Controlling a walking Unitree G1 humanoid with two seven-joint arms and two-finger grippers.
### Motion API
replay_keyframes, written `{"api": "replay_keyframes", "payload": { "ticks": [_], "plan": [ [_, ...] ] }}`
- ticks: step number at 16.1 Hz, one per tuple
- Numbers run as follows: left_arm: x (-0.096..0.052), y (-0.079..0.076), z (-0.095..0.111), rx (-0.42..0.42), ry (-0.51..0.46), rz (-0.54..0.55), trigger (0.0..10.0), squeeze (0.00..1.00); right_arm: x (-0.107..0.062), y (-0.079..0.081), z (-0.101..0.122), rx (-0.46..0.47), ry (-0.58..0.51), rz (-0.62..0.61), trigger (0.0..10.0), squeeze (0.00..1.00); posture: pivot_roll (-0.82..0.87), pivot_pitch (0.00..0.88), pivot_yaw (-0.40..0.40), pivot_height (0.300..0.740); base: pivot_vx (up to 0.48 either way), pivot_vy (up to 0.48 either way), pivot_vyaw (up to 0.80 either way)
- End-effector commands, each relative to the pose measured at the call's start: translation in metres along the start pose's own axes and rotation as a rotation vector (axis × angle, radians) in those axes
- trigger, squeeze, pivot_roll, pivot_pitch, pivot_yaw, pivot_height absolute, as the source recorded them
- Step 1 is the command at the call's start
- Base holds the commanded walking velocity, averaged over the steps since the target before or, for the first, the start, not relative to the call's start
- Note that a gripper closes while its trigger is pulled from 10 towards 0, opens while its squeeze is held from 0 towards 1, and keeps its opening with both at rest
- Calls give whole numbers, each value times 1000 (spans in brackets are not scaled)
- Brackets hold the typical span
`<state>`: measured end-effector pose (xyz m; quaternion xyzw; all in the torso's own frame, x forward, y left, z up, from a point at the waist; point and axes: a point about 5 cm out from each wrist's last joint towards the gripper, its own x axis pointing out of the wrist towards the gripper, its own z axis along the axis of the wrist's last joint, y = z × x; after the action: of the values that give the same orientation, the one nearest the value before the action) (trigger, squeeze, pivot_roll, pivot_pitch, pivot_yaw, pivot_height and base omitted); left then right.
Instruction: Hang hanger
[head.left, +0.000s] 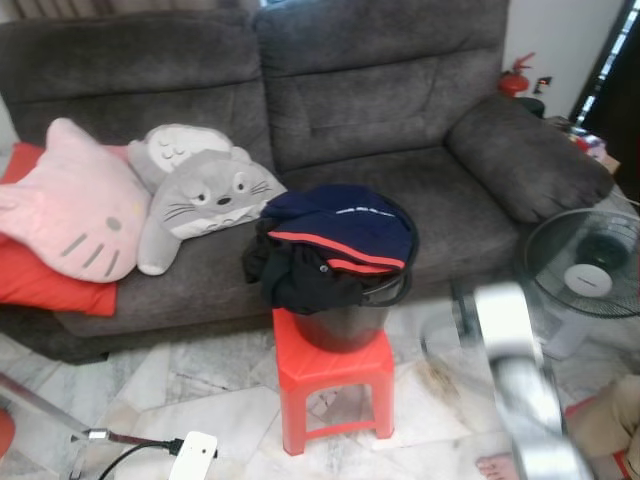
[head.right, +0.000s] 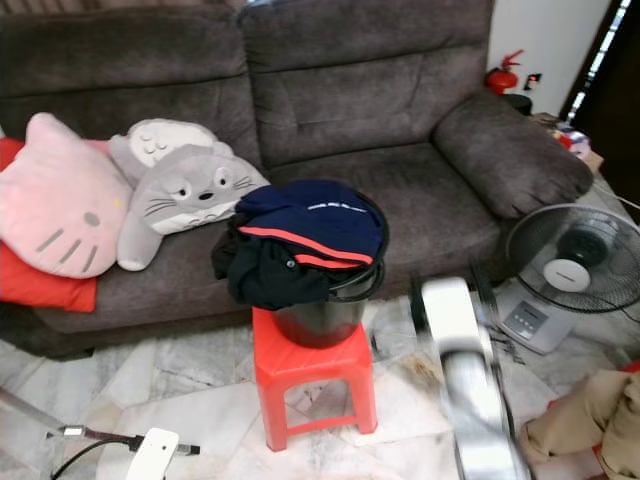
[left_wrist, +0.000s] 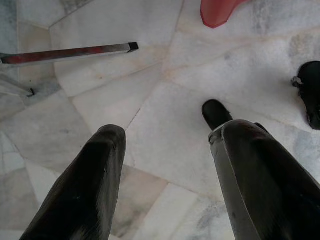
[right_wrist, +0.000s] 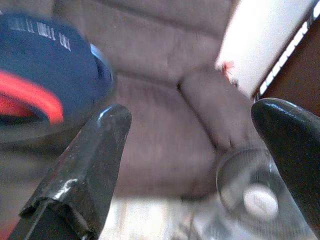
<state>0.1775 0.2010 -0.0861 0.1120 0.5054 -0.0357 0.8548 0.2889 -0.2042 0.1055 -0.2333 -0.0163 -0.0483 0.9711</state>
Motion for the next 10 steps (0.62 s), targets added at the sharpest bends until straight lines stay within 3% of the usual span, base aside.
{"api": "replay_keyframes", "payload": {
  "ticks": [1,4,8,10],
  "plan": [
    [0,3,-3,26,20,4,10000,0,8,9,10,-37,-15,59,10000,0,-275,0,82,740,0,0,0],
    [0,3,-3,20,18,8,10000,0,32,11,35,-121,-66,99,10000,0,-271,0,87,740,0,0,0],
    [0,4,-2,31,20,7,10000,0,50,18,31,-197,35,209,10000,0,-262,0,92,740,0,0,0],
    [0,4,-2,36,19,8,10000,0,57,23,32,-298,39,295,10000,0,-260,0,94,740,0,0,0]
  ]
}}
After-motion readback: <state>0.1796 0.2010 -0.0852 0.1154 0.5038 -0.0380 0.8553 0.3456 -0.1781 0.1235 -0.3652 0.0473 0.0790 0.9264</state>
